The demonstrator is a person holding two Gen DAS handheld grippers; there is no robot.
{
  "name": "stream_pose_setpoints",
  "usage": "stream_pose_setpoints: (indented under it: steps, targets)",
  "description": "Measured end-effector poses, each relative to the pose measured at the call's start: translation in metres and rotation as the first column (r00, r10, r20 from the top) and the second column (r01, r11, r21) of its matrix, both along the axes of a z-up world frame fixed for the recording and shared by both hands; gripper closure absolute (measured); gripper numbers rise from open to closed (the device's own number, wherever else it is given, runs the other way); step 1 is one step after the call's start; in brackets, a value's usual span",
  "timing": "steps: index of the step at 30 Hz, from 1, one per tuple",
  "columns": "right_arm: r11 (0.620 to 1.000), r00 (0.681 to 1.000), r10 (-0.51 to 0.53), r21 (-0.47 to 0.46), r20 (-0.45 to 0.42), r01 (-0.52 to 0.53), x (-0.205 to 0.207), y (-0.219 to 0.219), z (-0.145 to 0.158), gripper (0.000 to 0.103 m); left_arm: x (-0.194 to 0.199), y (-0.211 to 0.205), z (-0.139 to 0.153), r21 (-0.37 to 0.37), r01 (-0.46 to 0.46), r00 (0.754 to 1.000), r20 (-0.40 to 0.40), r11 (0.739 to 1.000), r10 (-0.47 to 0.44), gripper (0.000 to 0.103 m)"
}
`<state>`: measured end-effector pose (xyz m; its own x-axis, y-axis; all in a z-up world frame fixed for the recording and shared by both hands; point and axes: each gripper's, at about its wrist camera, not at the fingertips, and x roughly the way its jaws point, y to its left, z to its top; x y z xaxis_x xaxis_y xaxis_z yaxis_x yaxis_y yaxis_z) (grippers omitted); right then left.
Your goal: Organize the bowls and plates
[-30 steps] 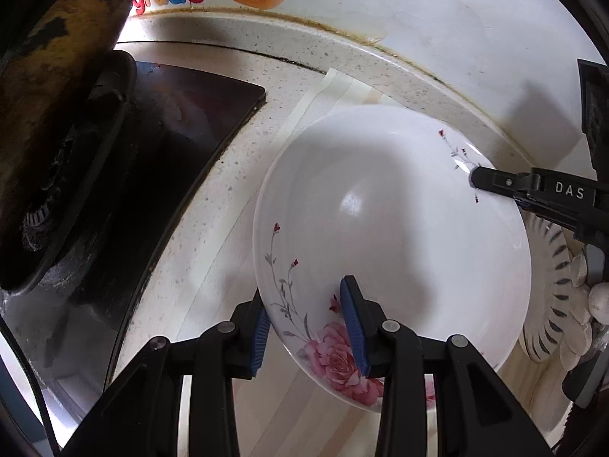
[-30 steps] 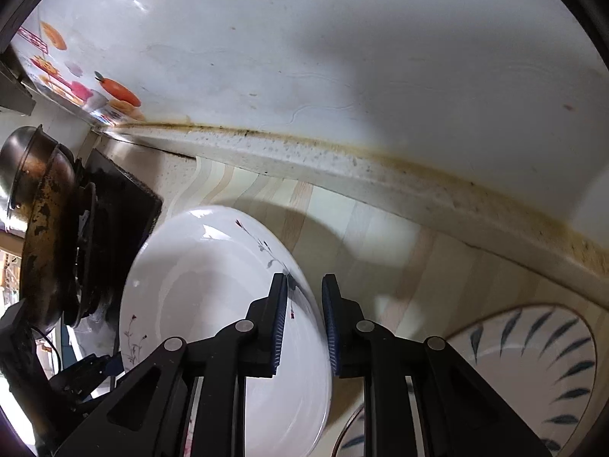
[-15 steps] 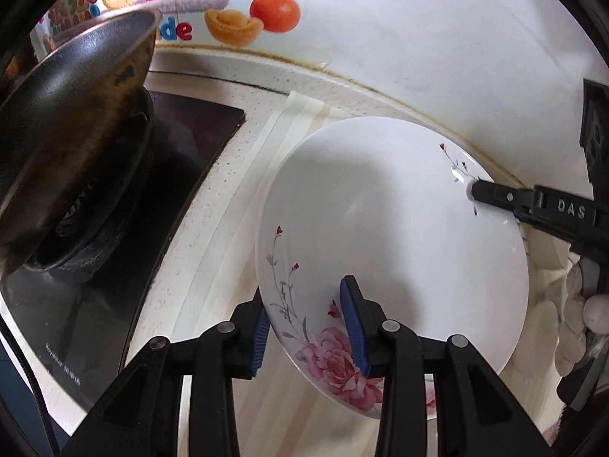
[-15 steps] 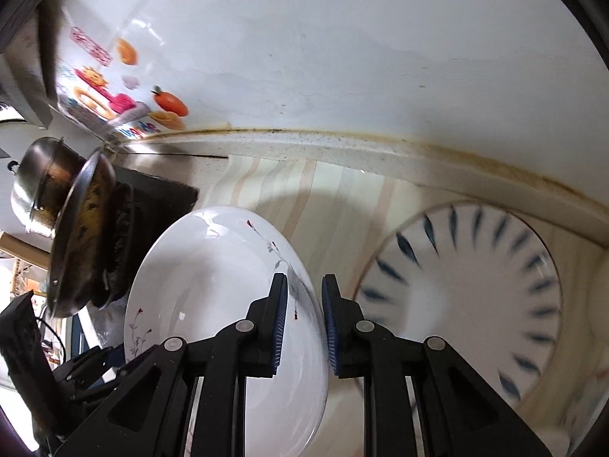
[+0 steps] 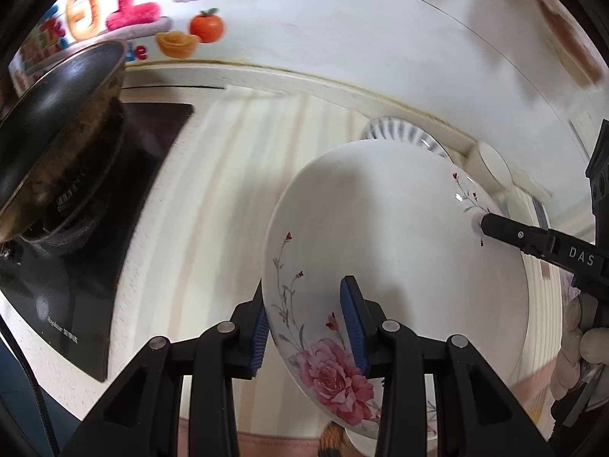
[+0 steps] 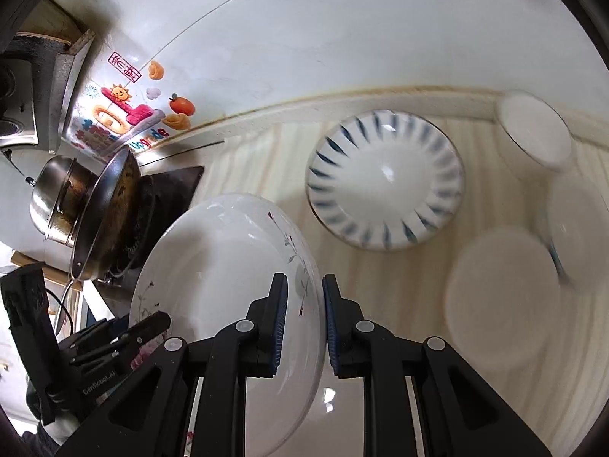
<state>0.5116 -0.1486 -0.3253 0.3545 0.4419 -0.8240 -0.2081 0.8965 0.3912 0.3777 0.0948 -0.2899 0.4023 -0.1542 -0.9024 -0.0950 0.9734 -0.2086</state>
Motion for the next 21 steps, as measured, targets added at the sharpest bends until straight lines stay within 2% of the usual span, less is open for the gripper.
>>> stream_pose_setpoints:
  steps: [11,21]
  targets:
    - [0.991,0.989,-0.131,-0.024,-0.062,0.129,-0.094,-0.06,-0.041,0.083,-0.034,-0.05,-0.029,-0.01,0.158,0.986,-0.06,0.987,-0.158,0.07]
    - [0.982,0.974,-0.189,-0.051,-0.126,0.184,-0.122,-0.08,-0.076,0.083,-0.041,-0.079,-0.063,0.021,0.251,0.961,-0.126,0.968,-0.247,0.07]
